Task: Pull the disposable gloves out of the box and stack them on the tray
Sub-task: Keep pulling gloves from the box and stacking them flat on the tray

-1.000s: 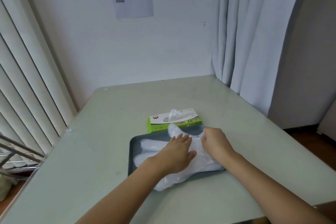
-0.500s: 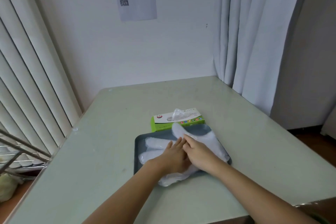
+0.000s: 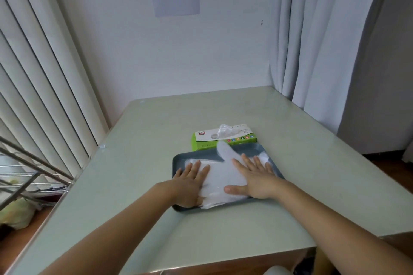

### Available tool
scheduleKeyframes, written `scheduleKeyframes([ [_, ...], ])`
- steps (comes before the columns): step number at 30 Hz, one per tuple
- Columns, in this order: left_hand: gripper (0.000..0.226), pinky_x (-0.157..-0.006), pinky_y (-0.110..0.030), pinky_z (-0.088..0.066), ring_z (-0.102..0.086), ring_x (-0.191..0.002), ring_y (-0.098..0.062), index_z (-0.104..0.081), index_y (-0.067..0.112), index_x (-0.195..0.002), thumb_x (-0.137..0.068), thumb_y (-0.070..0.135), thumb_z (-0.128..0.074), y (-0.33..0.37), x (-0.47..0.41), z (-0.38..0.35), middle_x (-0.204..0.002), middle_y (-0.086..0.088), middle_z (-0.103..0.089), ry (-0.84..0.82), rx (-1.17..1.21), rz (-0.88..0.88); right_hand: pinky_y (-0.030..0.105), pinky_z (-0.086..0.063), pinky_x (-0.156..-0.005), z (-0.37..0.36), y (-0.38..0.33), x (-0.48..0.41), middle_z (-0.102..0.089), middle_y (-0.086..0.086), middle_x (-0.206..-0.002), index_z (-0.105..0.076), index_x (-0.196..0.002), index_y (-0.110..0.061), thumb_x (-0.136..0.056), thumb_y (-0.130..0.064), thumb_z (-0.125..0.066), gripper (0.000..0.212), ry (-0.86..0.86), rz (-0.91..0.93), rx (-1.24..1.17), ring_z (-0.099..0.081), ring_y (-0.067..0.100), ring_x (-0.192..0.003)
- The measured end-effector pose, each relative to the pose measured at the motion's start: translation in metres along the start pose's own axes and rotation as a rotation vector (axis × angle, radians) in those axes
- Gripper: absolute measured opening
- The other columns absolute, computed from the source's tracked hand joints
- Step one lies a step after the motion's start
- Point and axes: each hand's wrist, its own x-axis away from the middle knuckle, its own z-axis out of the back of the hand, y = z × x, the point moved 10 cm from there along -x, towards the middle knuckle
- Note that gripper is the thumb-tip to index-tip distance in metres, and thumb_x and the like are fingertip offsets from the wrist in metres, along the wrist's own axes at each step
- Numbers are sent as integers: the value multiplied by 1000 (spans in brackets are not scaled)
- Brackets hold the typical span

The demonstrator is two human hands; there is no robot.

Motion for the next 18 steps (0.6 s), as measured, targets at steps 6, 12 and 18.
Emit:
scheduleKeyframes([
  [6, 90, -120, -45, -4, 4, -149, -29, 12, 24, -153, -93, 56, -47, -11, 4, 11, -161, -6, 15, -62, 42, 26, 48, 2, -118, 8, -1, -2, 13, 1, -160, 4, -153, -31, -75, -79, -48, 105, -19, 4, 31, 12, 29, -147],
  [12, 54, -100, -28, -37, -49, -124, -20, -52, 21, -135, -91, 52, -55, -44, -2, 75, -139, 1, -51, 242, 385, 98, 29, -36, -98, 76, 17, -13, -50, 6, -131, -57, -124, -17, -84, -52, -62, 54, 440, -61, -375, -44, 24, -125],
  [18, 50, -97, -24, -35, -47, -127, -20, -44, 25, -142, -95, 39, -55, -61, -41, 98, -145, 0, -46, 425, 531, 135, 26, -36, -95, 110, 24, -55, -49, 8, -131, -54, -130, -16, -78, -37, -75, 60, 492, -45, -420, -49, 23, -120],
])
